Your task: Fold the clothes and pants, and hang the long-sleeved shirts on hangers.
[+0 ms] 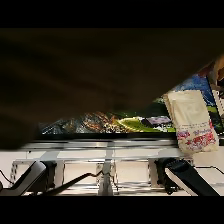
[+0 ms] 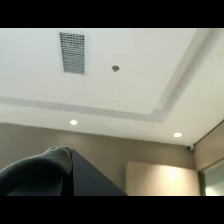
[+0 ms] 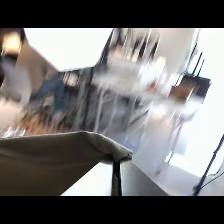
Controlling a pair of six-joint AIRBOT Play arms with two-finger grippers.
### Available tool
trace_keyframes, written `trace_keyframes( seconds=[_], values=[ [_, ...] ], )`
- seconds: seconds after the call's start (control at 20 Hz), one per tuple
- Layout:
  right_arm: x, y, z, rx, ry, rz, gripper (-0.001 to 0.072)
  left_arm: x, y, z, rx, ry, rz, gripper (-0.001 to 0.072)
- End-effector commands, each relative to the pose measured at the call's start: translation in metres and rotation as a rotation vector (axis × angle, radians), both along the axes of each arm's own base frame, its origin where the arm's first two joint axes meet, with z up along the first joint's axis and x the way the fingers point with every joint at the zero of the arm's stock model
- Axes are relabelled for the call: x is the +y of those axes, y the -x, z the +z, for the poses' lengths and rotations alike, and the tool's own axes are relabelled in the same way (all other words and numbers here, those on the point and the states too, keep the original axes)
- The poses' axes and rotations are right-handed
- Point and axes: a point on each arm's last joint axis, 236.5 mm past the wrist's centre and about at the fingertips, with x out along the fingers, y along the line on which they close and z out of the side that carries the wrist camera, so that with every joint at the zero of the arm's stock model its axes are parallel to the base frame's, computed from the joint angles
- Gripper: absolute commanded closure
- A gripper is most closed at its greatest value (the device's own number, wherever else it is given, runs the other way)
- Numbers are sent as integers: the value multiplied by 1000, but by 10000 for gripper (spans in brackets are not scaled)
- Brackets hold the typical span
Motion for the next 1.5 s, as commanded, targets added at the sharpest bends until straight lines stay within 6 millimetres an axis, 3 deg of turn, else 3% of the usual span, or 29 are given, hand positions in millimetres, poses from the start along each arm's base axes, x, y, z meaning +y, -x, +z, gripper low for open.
trace_keyframes(
  seconds=[0.0, 0.1, 0.25, 0.4, 0.5, 0.6, 0.65, 0.7, 0.85, 1.0, 1.25, 1.45],
  values=[
    [-12, -26, -5, 3, 42, -86, 695, -6, -59, -30, 229, -91, 129, 702],
    [-1, -93, -68, 223, 132, -125, 695, 5, -120, -85, 477, -195, 235, 702],
    [22, -181, -192, 542, 271, -134, 694, 26, -196, -212, 880, -346, 332, 702],
    [29, -249, -319, 781, 340, -167, 694, 30, -240, -347, 1205, -386, 276, 701],
    [15, -290, -391, 884, 306, -227, 694, 25, -268, -435, 1370, -356, 241, 701],
    [-4, -329, -444, 925, 244, -282, 694, 14, -293, -513, 1509, -320, 206, 701],
    [-10, -348, -463, 922, 208, -301, 694, 6, -306, -545, 1557, -318, 187, 702],
    [-13, -365, -477, 906, 169, -309, 695, -1, -319, -565, 1562, -297, 171, 702],
    [-9, -402, -499, 834, 76, -311, 695, 4, -364, -586, 1486, -68, 150, 702],
    [-1, -409, -508, 821, 53, -302, 696, 19, -388, -595, 1474, 36, 132, 702],
    [-12, -396, -523, 904, 96, -312, 696, 28, -404, -558, 1414, 32, 99, 702],
    [-16, -396, -523, 908, 92, -316, 696, 57, -400, -565, 1518, -27, 146, 703]
  ],
)
